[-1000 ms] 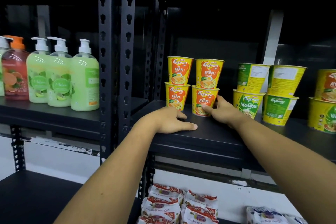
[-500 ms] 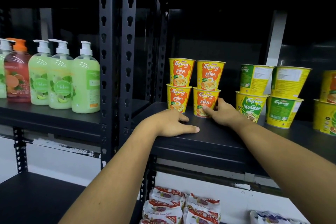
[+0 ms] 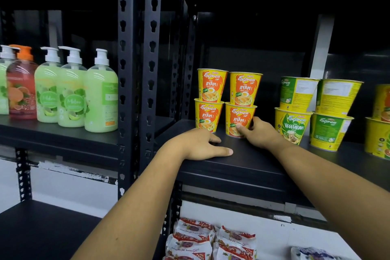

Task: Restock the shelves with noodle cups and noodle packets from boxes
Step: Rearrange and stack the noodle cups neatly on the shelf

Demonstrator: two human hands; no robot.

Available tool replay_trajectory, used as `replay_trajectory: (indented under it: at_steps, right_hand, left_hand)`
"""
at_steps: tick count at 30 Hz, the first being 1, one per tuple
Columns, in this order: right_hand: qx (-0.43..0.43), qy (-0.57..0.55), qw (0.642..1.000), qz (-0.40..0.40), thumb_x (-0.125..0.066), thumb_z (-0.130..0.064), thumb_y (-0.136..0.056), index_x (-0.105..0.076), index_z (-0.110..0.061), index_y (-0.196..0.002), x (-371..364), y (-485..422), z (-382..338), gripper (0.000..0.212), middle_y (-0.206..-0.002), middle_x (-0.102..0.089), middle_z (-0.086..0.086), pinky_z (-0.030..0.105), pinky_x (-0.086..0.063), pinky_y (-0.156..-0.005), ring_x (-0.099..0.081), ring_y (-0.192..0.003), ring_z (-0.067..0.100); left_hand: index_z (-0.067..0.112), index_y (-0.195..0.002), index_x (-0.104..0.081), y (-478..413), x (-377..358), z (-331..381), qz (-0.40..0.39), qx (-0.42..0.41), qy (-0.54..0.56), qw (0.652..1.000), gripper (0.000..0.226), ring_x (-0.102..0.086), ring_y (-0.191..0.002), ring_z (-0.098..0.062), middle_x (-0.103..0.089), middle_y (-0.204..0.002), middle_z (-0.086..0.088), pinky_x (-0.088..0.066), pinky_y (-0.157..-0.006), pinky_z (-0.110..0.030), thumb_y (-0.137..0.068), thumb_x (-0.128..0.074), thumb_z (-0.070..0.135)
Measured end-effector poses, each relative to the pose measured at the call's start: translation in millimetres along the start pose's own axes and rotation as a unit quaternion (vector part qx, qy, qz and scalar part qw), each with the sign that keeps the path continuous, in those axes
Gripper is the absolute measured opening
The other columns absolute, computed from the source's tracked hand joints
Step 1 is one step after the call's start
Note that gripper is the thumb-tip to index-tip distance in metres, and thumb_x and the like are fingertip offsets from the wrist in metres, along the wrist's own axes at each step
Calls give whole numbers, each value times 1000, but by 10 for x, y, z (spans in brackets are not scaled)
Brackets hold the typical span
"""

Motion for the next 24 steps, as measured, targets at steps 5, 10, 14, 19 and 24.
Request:
replay_trajectory:
  at_steps: [5, 10, 14, 19, 24]
  right_hand:
    - [-4, 30, 1000, -3, -59, -56, -98, -48, -11, -145, 1, 7, 9, 66, -141, -59, 10, 37, -46, -101, -57, -127, 29]
    - [2, 127, 991, -27, -60, -47, -98, -66, -11, -120, 14, 95, 18, 42, -123, -67, 11, 30, -46, -84, -62, -114, 28]
    - [28, 162, 986, -43, -58, -46, -97, -72, -17, -103, 92, 297, 2, 33, -111, -71, 8, 31, -49, -80, -63, -101, 24]
    - [86, 149, 982, -84, -56, -50, -99, -69, -24, -125, 318, 745, 14, 39, -124, -69, 0, 34, -49, -95, -61, -112, 21]
    - [82, 112, 982, -126, -55, -51, -102, -57, -22, -145, 665, 1144, 210, 52, -145, -58, -3, 23, -36, -101, -51, -132, 15]
  left_hand:
    - [28, -152, -51, -6, 0, -16, 3, 0, 5, 1000, 79, -41, -144, -17, -44, -159, 6, -34, -112, -35, -89, -56, 76]
    - [25, -150, -54, -17, 14, -54, 15, 5, 10, 1000, 77, -46, -140, -17, -49, -156, 4, -35, -101, -27, -90, -58, 73]
    - [26, -147, -56, -3, 27, -54, 22, 4, 4, 1000, 73, -48, -137, -16, -52, -153, 5, -35, -98, -27, -91, -58, 72]
    - [29, -144, -60, 5, 23, -62, 28, -4, -7, 1000, 69, -51, -133, -14, -56, -149, 7, -37, -98, -27, -91, -56, 73]
    - [35, -140, -62, 62, 37, -37, 30, -26, -2, 999, 60, -51, -133, -12, -56, -148, 10, -40, -106, -32, -91, -60, 69]
Point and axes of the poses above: each hand's wrist, its own y-axis away from the middle knuckle, its own x-axis out of the back of the hand, z = x × y, the point moved 3 cm from there along -y, towards the middle knuckle
